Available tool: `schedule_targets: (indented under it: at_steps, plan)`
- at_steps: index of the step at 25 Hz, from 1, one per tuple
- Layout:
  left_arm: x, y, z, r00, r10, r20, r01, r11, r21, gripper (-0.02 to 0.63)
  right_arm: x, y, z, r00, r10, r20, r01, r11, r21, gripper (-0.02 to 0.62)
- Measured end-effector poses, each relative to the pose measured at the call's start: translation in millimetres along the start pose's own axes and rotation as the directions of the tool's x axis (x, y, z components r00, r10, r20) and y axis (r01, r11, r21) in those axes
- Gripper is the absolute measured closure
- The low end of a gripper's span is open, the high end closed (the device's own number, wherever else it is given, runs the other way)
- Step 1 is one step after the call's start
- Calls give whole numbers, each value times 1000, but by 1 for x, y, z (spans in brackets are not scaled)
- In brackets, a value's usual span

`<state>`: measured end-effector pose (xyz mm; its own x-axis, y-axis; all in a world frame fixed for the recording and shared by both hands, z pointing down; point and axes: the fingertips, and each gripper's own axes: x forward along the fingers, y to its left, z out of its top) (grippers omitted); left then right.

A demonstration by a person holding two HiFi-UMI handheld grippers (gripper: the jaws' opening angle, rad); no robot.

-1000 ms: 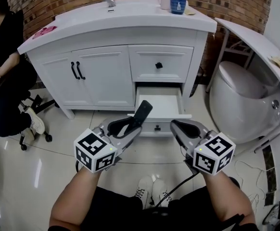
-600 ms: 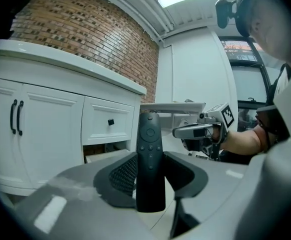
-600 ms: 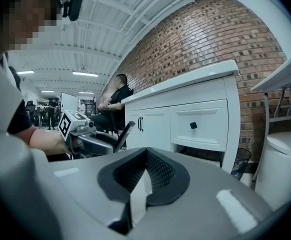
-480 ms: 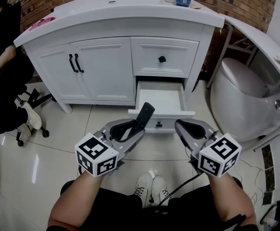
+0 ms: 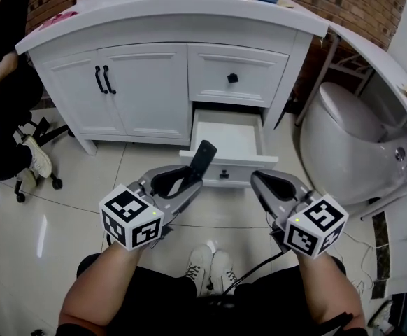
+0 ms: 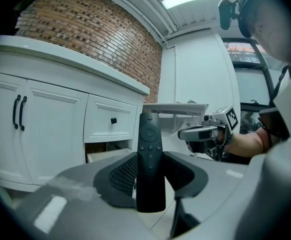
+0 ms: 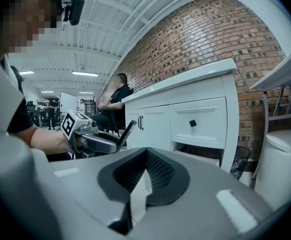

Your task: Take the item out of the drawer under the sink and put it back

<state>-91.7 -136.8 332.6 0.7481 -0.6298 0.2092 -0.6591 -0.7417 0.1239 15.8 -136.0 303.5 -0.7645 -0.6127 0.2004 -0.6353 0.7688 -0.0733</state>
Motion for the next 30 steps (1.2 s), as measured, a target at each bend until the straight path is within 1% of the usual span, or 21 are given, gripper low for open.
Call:
schedule_targets:
  at_steps: [4,10,16,19,21,24,28,30]
  plan:
    - [2,-3,-2,1000,1,0,-1,1000,10,437,-4,-1,-5,1000,-4,-9,4,1000,4,592]
    - [8,-1,-4,1000,5,-27,-5,999,35,437,-3,2,-4,1000,4,-7,-4,1000,0,592]
    - [8,-5,0,1000,4,-19,-3,998,55,437,-5,1,-5,1000,1,-10,-1,1000,2,592]
    - [8,-3,6,999,20,-25,-17,995,100,437,-5,0,-4,1000,-1,-5,1,1000,7,592]
    - [10,-1,13,999,32,-32,-27,988,149,437,-5,-1,-3,1000,-4,-1,4,1000,10,592]
    - [16,3,26,997,57,-44,-45,970,238,437,-7,-4,-4,1000,-15,0,15,1000,16,592]
    - [26,18,38,994,85,-74,-59,954,295,437,-7,-9,-8,1000,-26,1,26,999,31,592]
    - [34,28,41,990,104,-98,-64,935,348,437,-6,-10,-9,1000,-23,1,23,999,36,592]
